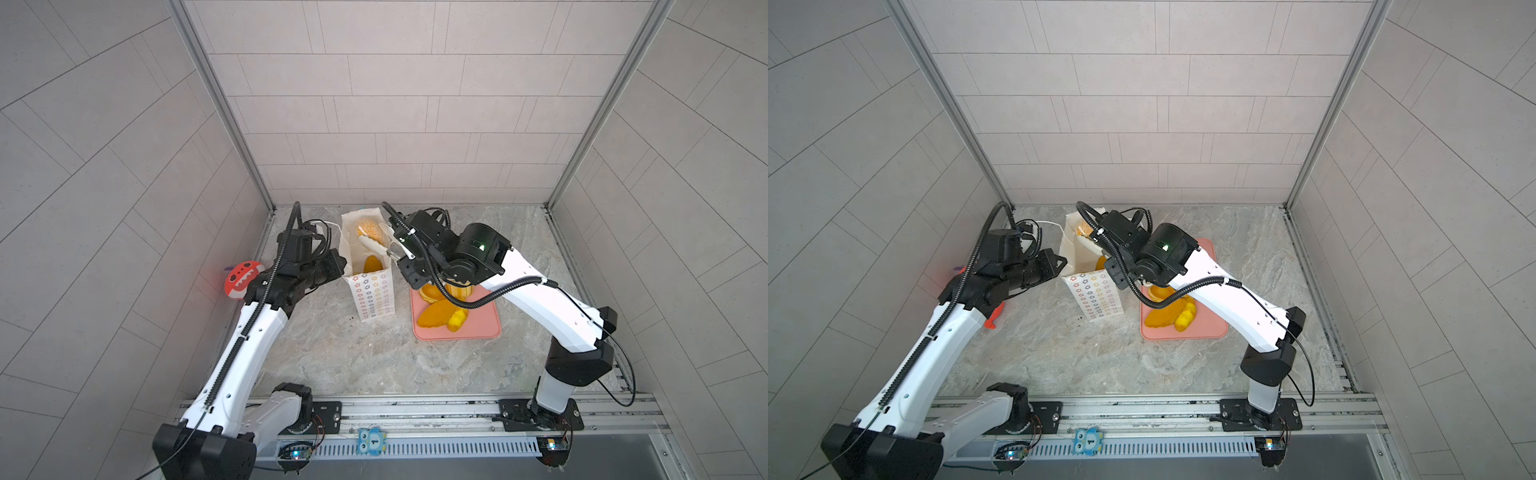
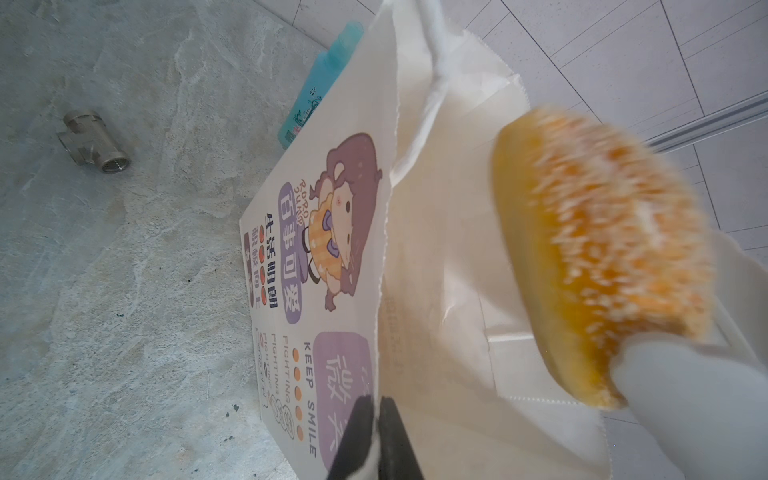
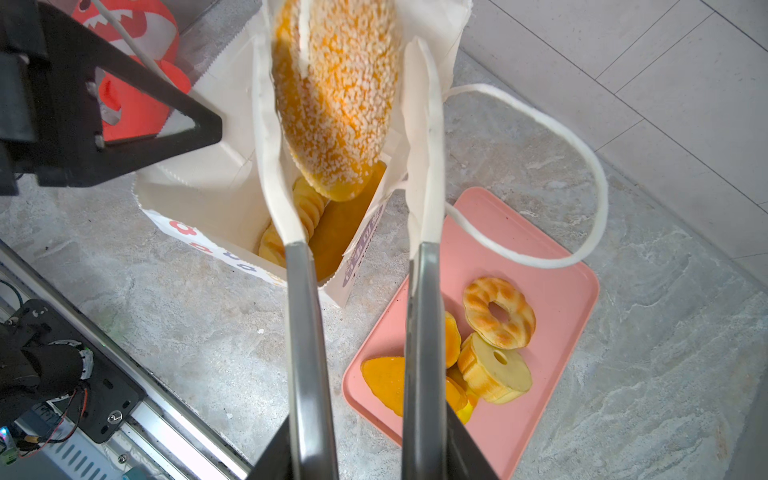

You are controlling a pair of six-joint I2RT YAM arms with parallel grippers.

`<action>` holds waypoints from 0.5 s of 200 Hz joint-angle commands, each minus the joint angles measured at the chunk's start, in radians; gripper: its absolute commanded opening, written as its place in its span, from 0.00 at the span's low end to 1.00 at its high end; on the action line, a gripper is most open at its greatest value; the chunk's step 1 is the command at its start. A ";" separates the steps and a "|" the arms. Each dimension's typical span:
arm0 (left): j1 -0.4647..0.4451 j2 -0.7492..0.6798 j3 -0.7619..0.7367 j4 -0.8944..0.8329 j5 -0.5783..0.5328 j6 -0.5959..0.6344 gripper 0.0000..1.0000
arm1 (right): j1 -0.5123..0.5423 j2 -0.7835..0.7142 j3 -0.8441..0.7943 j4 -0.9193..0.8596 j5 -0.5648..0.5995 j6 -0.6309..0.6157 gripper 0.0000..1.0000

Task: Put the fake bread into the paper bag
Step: 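Lower the sesame roll into the bag and open the right gripper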

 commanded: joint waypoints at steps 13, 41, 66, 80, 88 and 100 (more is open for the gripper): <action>0.002 -0.017 0.012 -0.020 -0.005 -0.002 0.10 | 0.008 -0.007 0.030 0.015 0.030 -0.002 0.47; 0.003 -0.018 0.014 -0.022 -0.005 -0.001 0.10 | 0.009 -0.008 0.035 0.016 0.030 -0.001 0.47; 0.002 -0.017 0.015 -0.023 -0.005 -0.001 0.10 | 0.010 -0.010 0.048 0.013 0.030 -0.003 0.47; 0.003 -0.018 0.015 -0.023 -0.006 -0.001 0.10 | 0.011 -0.018 0.052 0.020 0.034 -0.006 0.45; 0.003 -0.018 0.017 -0.025 -0.006 0.000 0.10 | 0.012 -0.028 0.049 0.029 0.040 -0.008 0.44; 0.001 -0.018 0.017 -0.025 -0.006 0.000 0.10 | 0.011 -0.045 0.038 0.045 0.053 -0.014 0.43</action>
